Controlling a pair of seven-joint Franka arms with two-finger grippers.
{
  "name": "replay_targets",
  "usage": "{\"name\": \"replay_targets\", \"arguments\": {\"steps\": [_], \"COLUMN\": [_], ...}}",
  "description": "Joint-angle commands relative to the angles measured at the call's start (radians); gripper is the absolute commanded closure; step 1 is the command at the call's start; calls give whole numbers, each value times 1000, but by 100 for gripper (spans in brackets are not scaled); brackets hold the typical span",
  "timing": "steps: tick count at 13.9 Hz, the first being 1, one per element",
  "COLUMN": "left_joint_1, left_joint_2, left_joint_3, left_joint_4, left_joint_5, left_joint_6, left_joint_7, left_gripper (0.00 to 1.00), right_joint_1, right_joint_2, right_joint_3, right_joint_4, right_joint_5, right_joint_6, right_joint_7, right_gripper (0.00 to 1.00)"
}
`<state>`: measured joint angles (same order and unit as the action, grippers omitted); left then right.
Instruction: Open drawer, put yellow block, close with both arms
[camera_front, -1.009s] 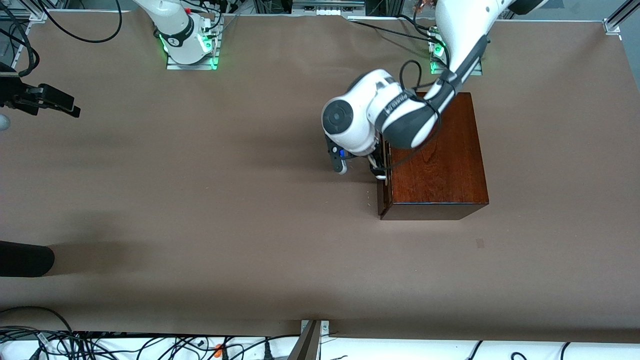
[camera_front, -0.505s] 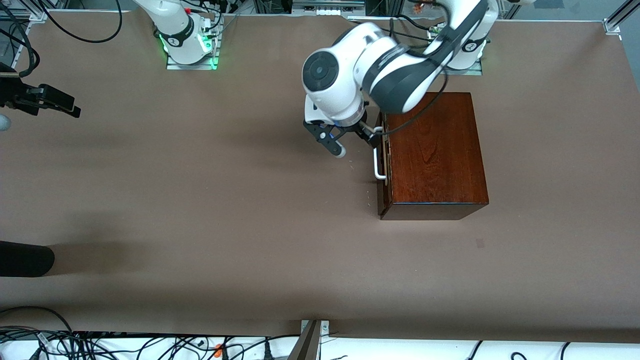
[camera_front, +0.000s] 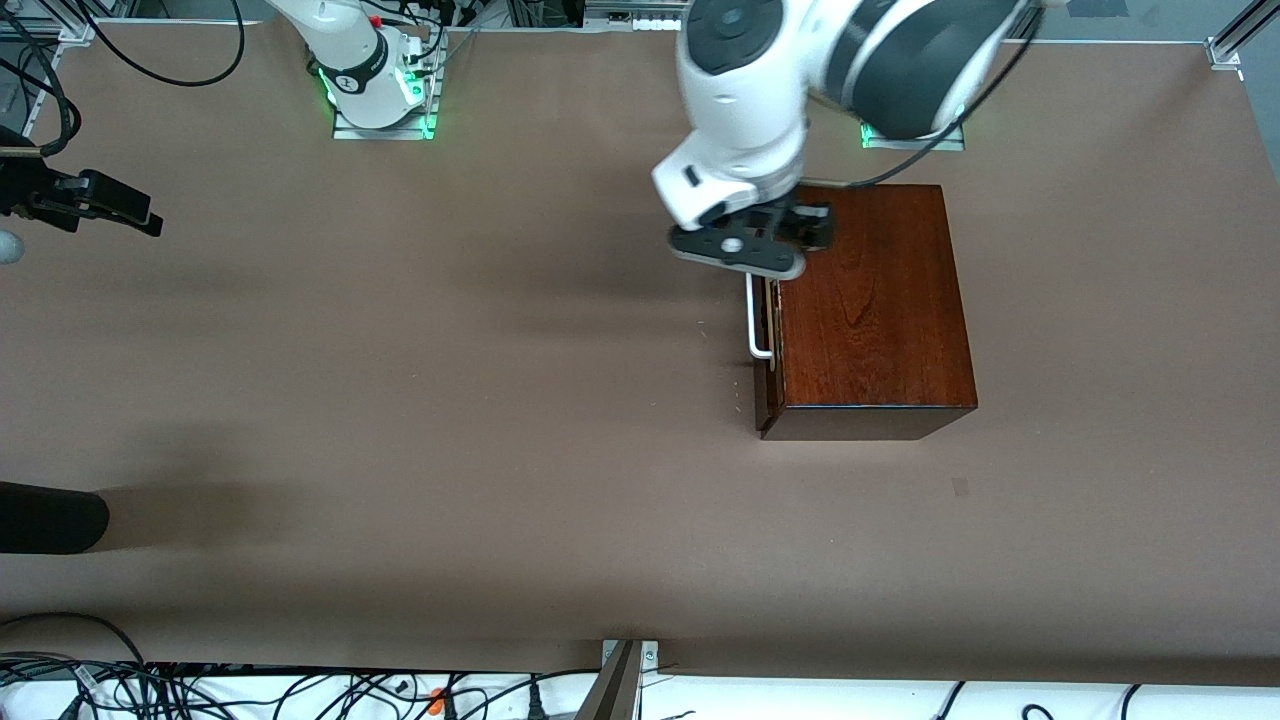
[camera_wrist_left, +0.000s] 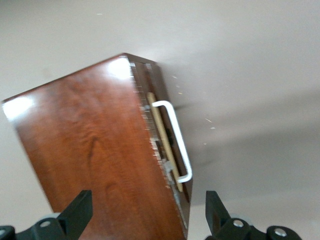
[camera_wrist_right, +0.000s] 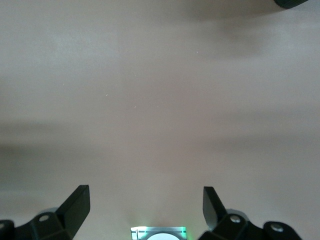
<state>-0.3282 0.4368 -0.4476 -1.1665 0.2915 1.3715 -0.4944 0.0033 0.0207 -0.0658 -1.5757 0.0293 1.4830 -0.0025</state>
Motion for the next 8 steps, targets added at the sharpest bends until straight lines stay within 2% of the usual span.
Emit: {"name": "replay_targets", "arguments": {"steps": [1, 6, 8], "left_joint_1": [87, 288, 279], "left_joint_2": [-78, -202, -246], "left_joint_3": [-2, 10, 97], "left_joint_4": [-19, -97, -134], "left_joint_5": [-58, -213, -226], "left_joint_6": [-17, -32, -29], "left_joint_7": [-20, -4, 2], "left_gripper": [0, 0, 0], "right_joint_1": [-2, -2, -2], "right_joint_2": [5, 4, 5], "right_joint_3": [1, 1, 0], "right_joint_4": [16, 16, 14], "right_joint_5": [-2, -2, 0], "right_joint_6": [-12, -16, -16], "right_joint_7": [-5, -4, -5], "right_gripper": [0, 0, 0]}}
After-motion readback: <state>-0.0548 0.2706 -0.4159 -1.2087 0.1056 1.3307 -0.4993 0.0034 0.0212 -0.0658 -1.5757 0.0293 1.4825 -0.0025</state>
